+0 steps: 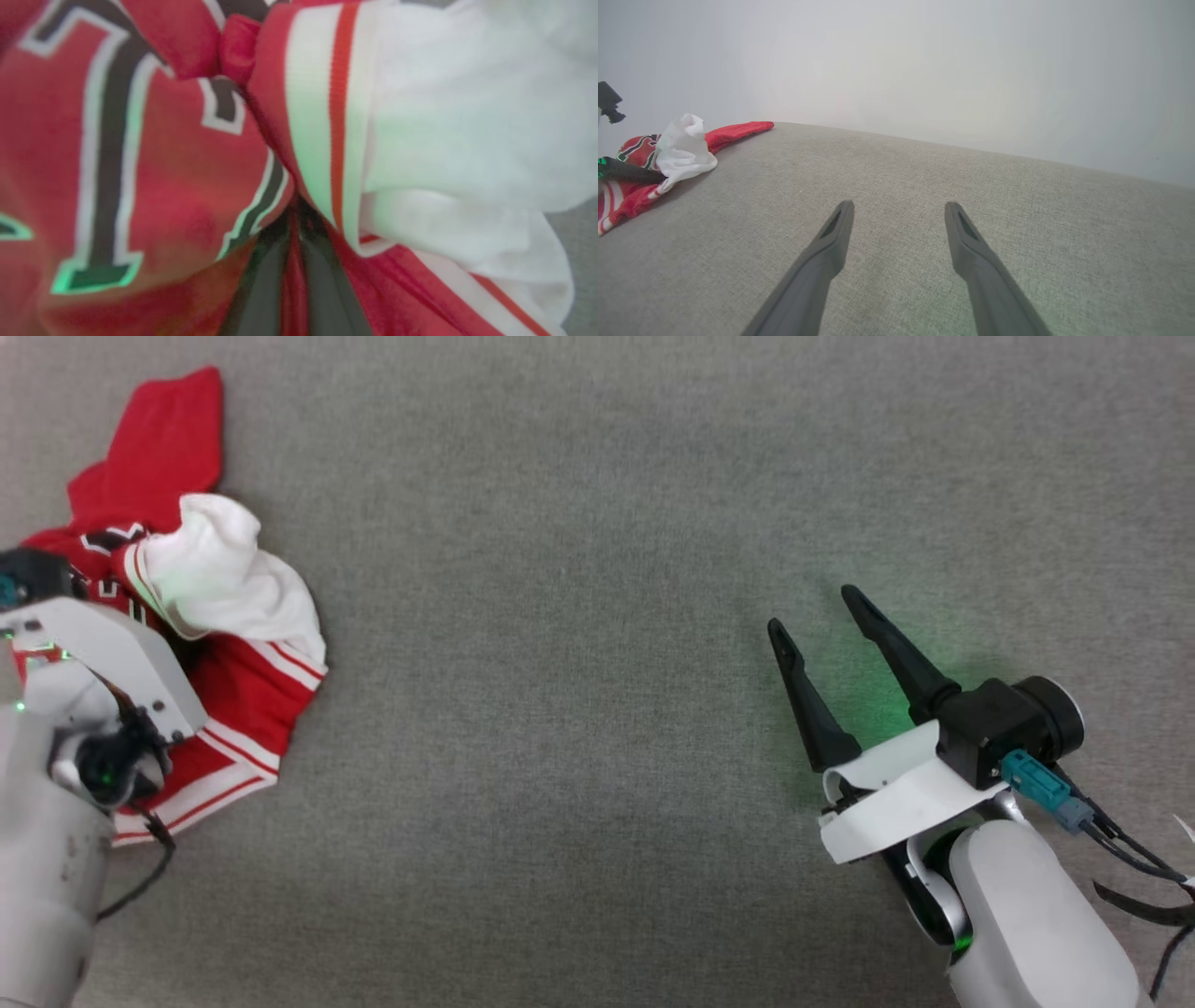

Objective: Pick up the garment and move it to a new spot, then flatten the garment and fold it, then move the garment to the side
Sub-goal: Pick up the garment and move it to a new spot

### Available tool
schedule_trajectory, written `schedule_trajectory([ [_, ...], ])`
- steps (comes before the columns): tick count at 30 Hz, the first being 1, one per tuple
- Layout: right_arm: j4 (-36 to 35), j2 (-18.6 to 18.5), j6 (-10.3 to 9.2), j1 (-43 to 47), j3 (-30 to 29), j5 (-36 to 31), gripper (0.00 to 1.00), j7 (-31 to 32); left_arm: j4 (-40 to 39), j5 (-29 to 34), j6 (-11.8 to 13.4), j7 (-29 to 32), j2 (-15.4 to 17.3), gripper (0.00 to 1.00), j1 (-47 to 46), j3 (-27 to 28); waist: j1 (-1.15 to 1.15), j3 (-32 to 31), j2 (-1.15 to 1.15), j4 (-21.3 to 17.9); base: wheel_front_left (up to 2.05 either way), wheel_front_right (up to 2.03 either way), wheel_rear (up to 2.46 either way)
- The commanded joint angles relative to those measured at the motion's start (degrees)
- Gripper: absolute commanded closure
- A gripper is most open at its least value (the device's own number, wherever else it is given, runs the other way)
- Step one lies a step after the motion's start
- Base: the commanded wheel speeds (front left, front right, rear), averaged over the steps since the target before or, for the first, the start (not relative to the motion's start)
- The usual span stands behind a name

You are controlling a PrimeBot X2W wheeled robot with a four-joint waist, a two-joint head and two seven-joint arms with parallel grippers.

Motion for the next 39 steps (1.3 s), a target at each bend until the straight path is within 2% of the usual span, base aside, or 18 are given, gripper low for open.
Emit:
schedule_trajectory([
  [1,0.28,0.12,-0.08,0.95,-0.09,0.48,0.0,-0.03,0.03,-0.37,-0.27,-0.35,-2.57,1.0,2.25,-1.65,0.0,-2.75,0.0,0.55,0.0,0.0,0.0],
  [8,0.88,1.25,-0.08,3.3,-1.99,1.24,0.0,-0.03,-7.84,-3.82,-0.19,-4.66,-0.42,1.0,0.46,-3.91,0.0,-8.39,0.0,0.06,0.0,0.0,0.0],
  [13,0.64,2.19,-0.08,5.14,-4.03,1.87,0.0,-0.04,-18.27,-6.78,-0.19,-3.13,-0.12,1.0,1.16,-8.41,0.0,-10.63,0.0,-2.08,0.0,0.0,0.0],
  [19,-0.4,3.27,-0.08,6.51,-7.04,2.71,0.0,-0.03,-30.15,-10.41,-0.2,0.75,-1.14,1.0,0.55,-13.52,0.0,-10.55,0.0,-7.23,0.0,0.0,0.0],
  [24,-1.76,3.81,-0.08,6.79,-10.17,3.92,0.0,-0.04,-33.93,-11.11,-0.19,3.94,-4.94,1.0,-1.13,-17.55,0.0,-9.0,0.0,-12.79,0.0,0.0,0.0],
  [32,-3.6,4.28,-0.08,5.86,-12.89,7.92,0.0,-0.03,-30.27,-11.87,-0.19,8.6,-12.43,1.0,-5.86,-24.33,0.0,-4.37,0.0,-22.34,0.0,0.0,0.0],
  [39,-4.14,4.3,-0.08,6.11,-15.23,12.01,0.0,-0.04,-26.27,-16.23,-0.19,9.6,-17.07,1.0,-8.93,-26.22,0.0,-2.03,0.0,-26.63,0.0,0.0,0.0],
])
